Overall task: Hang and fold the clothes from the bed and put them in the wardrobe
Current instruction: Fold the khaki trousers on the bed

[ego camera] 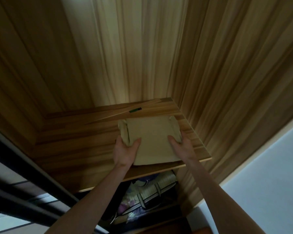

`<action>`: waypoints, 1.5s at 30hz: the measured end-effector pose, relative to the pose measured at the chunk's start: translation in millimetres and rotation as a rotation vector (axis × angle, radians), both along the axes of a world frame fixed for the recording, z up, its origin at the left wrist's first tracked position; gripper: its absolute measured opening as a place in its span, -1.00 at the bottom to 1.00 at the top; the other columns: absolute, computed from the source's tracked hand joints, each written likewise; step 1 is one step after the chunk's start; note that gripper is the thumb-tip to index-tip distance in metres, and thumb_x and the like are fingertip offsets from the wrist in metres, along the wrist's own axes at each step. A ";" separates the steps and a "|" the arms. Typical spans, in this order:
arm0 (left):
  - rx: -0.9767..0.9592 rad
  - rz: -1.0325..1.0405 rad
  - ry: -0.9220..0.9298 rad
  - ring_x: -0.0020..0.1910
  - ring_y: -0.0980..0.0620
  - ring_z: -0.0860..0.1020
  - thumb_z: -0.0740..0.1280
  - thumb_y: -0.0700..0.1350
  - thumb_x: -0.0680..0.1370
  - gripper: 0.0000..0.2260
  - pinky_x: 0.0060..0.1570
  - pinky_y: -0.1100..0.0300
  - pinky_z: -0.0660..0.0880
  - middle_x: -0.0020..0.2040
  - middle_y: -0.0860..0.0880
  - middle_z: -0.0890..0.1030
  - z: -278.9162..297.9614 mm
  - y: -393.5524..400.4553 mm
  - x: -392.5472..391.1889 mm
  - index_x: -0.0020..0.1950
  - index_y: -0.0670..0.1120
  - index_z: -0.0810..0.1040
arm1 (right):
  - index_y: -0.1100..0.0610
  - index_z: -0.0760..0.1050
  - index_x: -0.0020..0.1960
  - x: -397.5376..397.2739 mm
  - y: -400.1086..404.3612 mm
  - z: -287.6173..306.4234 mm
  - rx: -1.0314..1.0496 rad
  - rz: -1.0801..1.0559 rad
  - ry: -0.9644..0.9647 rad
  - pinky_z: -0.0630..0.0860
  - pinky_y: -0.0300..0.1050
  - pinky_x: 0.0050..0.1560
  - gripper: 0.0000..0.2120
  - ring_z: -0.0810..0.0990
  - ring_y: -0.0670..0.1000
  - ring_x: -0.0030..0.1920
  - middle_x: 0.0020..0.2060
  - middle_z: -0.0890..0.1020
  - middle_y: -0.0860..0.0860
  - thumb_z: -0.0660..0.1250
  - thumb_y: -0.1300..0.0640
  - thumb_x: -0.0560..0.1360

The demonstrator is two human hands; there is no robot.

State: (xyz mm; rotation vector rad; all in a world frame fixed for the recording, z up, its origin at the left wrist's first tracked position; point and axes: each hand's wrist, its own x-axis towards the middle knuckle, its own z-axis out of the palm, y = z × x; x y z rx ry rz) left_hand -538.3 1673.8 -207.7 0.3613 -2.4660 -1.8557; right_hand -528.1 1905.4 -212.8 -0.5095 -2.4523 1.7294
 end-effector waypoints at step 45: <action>-0.817 -0.496 0.457 0.55 -0.06 0.30 0.03 0.28 0.67 -0.41 0.52 -0.04 0.28 0.59 -0.04 0.33 28.9 -66.3 50.7 0.62 0.00 0.22 | 0.00 0.16 0.65 96.0 -38.9 20.2 0.847 0.134 0.207 0.13 0.16 0.60 -0.27 0.20 0.04 0.60 0.61 0.28 -0.04 0.06 -0.39 0.62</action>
